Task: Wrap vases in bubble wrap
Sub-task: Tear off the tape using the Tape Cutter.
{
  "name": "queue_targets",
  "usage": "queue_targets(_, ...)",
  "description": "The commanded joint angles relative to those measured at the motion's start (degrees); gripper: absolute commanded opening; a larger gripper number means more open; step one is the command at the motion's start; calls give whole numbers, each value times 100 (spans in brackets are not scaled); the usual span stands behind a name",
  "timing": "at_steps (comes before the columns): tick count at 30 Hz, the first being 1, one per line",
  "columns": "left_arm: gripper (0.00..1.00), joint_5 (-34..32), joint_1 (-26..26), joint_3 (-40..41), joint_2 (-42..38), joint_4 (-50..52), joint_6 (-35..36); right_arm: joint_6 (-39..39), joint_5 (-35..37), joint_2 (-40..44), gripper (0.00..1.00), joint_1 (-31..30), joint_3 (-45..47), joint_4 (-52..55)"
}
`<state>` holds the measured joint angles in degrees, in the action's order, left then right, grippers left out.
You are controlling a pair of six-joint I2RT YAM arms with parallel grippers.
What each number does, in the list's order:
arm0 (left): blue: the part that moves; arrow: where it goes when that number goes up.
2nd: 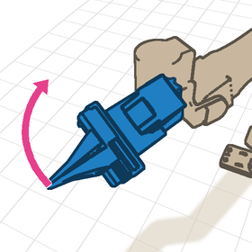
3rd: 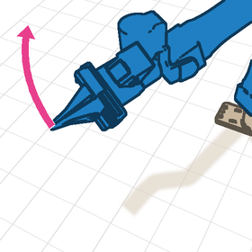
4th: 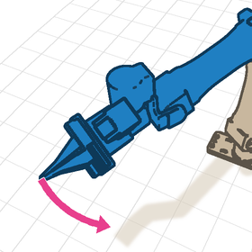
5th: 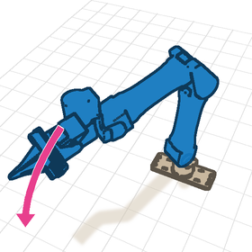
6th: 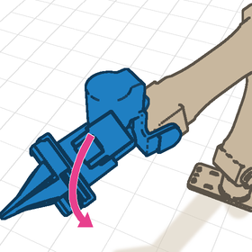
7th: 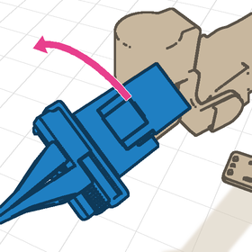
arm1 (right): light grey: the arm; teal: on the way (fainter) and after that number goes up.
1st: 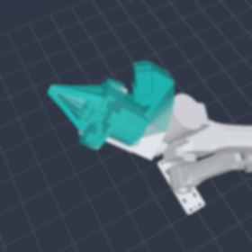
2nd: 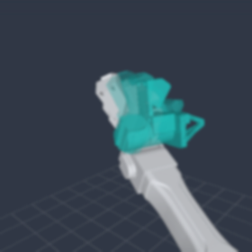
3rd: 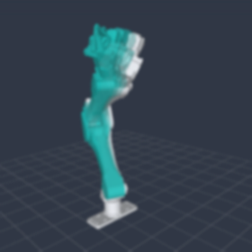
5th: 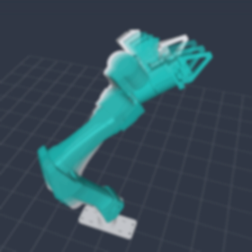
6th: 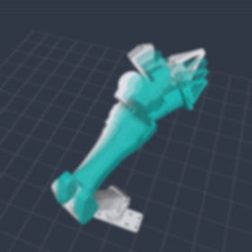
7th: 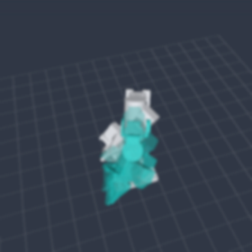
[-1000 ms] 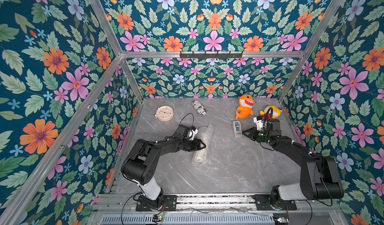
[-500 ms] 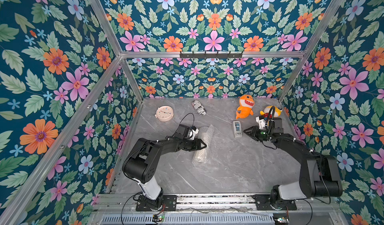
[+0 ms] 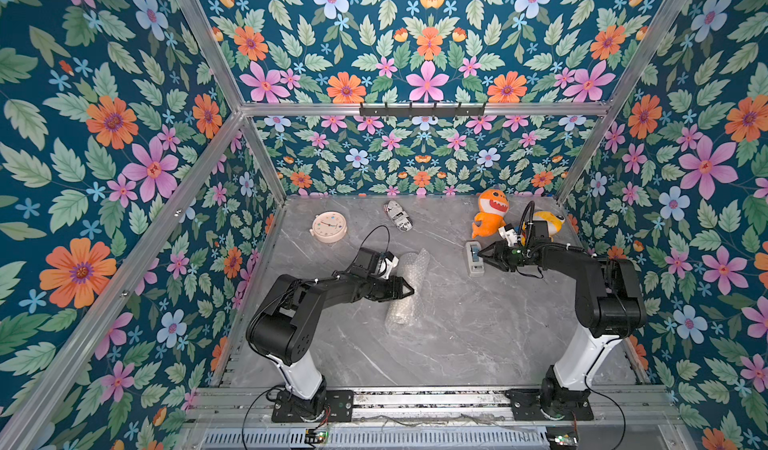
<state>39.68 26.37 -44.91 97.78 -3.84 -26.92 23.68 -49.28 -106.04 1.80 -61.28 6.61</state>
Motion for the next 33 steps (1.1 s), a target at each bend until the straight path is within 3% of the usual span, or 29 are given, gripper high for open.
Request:
queue_targets(1, 56, -127, -9, -27, 30, 141, 11, -207, -188, -82, 45, -48, -24, 162)
queue_targets(11, 56, -136, -3, -27, 14, 183, 19, -345, -180, -123, 47, -104, -70, 299)
queue_targets(13, 56, -145, -2, -36, 5, 189, 11, -363, -142, -108, 40, -112, -52, 313)
queue_targets(17, 56, -154, -8, -37, -15, 198, 11, -337, -10, 65, 12, -119, 120, 218)
queue_targets(23, 56, -162, -2, -42, 2, 225, 29, -338, 231, 444, 2, -136, 390, 233)
queue_targets(33, 56, -145, -2, -42, 75, 190, 37, -338, 209, 1027, 0, -220, 1054, 384)
